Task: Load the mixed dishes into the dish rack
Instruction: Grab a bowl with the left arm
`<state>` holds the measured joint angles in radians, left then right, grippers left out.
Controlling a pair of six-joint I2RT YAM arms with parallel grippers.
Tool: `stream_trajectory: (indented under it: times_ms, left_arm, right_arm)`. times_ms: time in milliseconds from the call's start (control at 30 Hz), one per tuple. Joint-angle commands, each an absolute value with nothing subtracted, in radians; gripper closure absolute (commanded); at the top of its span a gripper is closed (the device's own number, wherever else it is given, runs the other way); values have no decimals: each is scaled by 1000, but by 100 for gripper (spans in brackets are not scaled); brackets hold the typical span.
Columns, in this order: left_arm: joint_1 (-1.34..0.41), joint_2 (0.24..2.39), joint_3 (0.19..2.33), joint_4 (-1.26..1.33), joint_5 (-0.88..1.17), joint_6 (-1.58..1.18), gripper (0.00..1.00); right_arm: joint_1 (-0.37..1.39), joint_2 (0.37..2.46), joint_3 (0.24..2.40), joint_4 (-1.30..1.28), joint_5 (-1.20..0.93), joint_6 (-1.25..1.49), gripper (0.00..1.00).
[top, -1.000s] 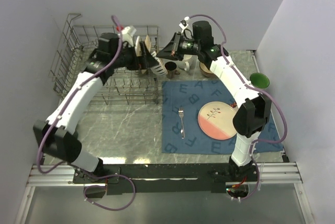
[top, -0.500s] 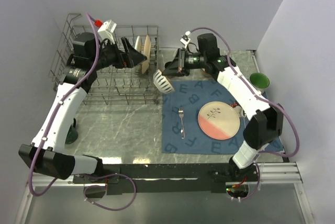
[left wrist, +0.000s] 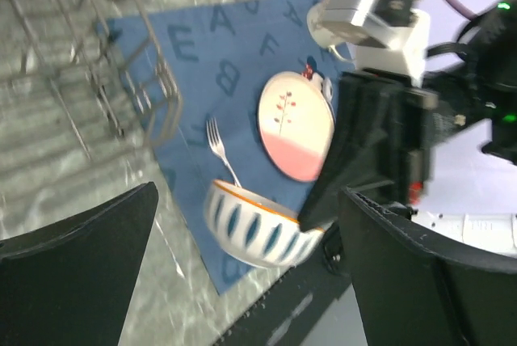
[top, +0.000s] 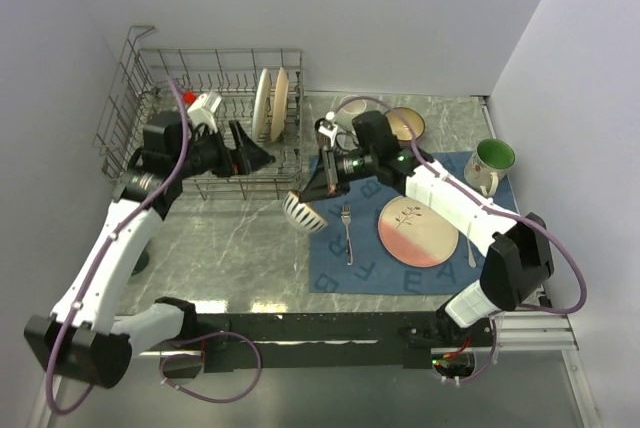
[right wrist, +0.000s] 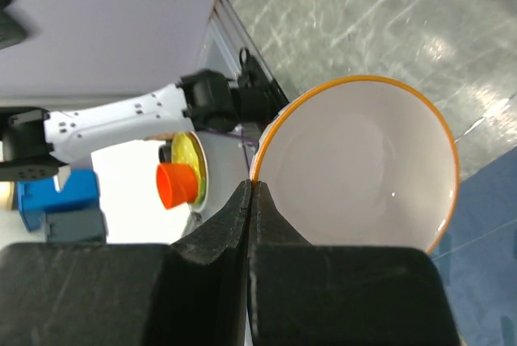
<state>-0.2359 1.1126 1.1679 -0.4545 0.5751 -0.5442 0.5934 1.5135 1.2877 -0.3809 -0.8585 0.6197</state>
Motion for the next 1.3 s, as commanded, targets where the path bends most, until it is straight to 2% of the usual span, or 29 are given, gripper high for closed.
stream_trajectory:
  times_ms: [0,167,400,867,1100,1133,1167,1200,1267]
  left_arm:
    - [-235,1000,1089,-529,528,-609,1]
    - [-235,875,964,-587,454,-661,1]
    - [-236,733,824,-601,405,-719,1]
    - [-235,627,802,-689,287,-709,1]
    - [-236,583,767,-707,249,-719,1]
    - [-235,578,762,-707,250,-721,1]
    - [-235,571,755,-706,249,-726,1]
    - [-235,566,752,-700,250,-726,1]
    - [-235,560,750,-695,256,-719,1]
  right_arm:
    - [618,1477,1209,-227,-844,618,100]
    - [661,1497,1123,-152,-758,592,100]
    - [715,1574,1126,-140,-582,526,100]
    - [957,1721,1198,-189,-8,436,100]
    - [1074,1808,1221,-244,193,479,100]
    - [1081,1821,1238,-258,205,485,99]
    - [1095,1831,1246,-274,215,497,93]
    - [1100,1847,1247,-278,219,503,92]
    - [1106,1855,1243,-279,215,521,81]
